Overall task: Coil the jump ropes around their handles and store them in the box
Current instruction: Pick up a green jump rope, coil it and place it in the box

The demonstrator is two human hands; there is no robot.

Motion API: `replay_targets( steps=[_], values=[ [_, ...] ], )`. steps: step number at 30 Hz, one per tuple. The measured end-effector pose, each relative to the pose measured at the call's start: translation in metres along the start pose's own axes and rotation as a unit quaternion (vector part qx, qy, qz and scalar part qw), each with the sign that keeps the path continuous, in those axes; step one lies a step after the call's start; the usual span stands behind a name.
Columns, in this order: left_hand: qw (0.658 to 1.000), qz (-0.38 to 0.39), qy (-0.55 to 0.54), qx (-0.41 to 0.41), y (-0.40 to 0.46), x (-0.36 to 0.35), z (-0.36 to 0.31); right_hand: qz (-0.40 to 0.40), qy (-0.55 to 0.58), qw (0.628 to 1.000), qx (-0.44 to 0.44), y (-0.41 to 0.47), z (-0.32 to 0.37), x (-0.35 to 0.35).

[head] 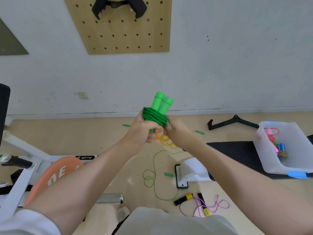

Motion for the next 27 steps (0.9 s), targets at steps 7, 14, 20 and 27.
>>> replay_targets(
  steps=[7,14,20,27],
  values=[
    [0.998,-0.015,0.040,0.047,0.009,-0.002,0.006,0.070,0.131,0.989,0.019,-0.009,-0.004,0.005],
    [0.973,0.001,0.199,0.115,0.008,-0.005,0.005,0.098,0.141,0.984,-0.052,-0.013,-0.007,0.008],
    [0.900,0.085,0.417,0.097,-0.004,0.010,-0.008,0.152,0.232,0.958,-0.074,-0.015,-0.010,0.014],
    [0.800,0.192,0.557,-0.115,-0.010,0.012,-0.021,0.372,0.210,0.900,-0.089,-0.021,-0.013,0.016]
  ],
)
Point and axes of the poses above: each hand's wrist, its own y-axis towards the middle knuckle, its own x-axis out of the back of the hand, z = x × y, the point moved 1 cm from there along y, towards the middle knuckle, and after that the axes turned 12 degrees about z, right-handed, at the moved point
